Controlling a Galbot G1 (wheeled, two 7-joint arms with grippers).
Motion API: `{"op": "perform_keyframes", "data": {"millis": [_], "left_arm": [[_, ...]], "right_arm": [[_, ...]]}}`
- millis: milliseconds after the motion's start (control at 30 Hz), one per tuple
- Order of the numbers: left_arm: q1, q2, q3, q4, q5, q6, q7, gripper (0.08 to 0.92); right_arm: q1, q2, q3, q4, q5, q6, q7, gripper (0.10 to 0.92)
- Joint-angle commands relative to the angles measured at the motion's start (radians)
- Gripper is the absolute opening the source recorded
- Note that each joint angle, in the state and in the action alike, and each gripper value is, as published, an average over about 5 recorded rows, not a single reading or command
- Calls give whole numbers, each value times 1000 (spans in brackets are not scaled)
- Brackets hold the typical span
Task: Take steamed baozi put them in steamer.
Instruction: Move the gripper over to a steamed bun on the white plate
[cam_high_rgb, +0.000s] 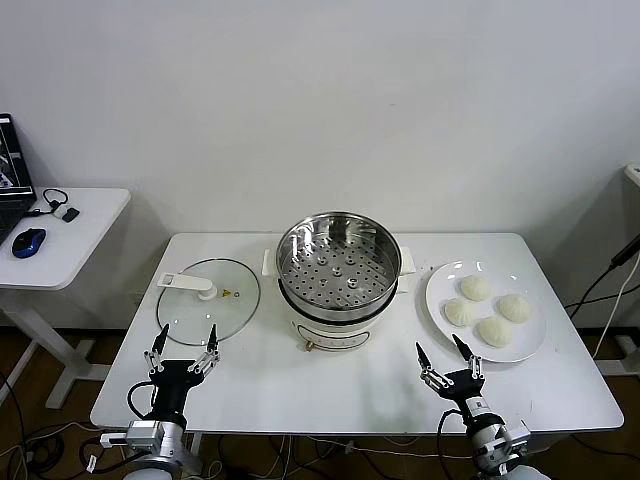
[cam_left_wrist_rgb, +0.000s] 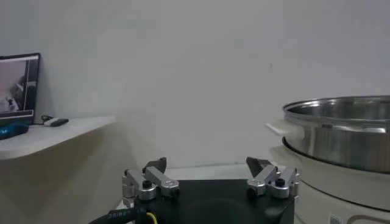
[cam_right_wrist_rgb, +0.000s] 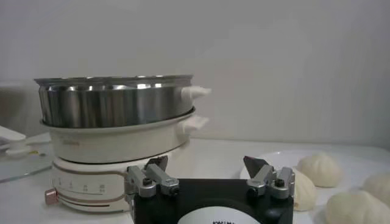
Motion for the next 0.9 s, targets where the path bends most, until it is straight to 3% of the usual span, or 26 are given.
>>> {"op": "perform_keyframes", "data": {"millis": [33,267,500,767,900], "left_arm": [[0,0,1,-2,-3,3,-3,823],[-4,8,13,-11,-5,-2,-2,823],[-25,1,32,-7,-8,-36,-47,823],[-38,15,37,4,-25,-15,-34,823],[-41,18,36,7,-25,-12,-31,823]], "right_arm": [[62,-67,72,0,14,-20,-65,823],[236,-273,132,-80,59,-67,-173,823],[447,-494,42,-286,13,-19,-305,823],[753,-695,-208,-494,-69,-7,-754,823],[920,-733,-360,-588,-154,20,-878,823]]}}
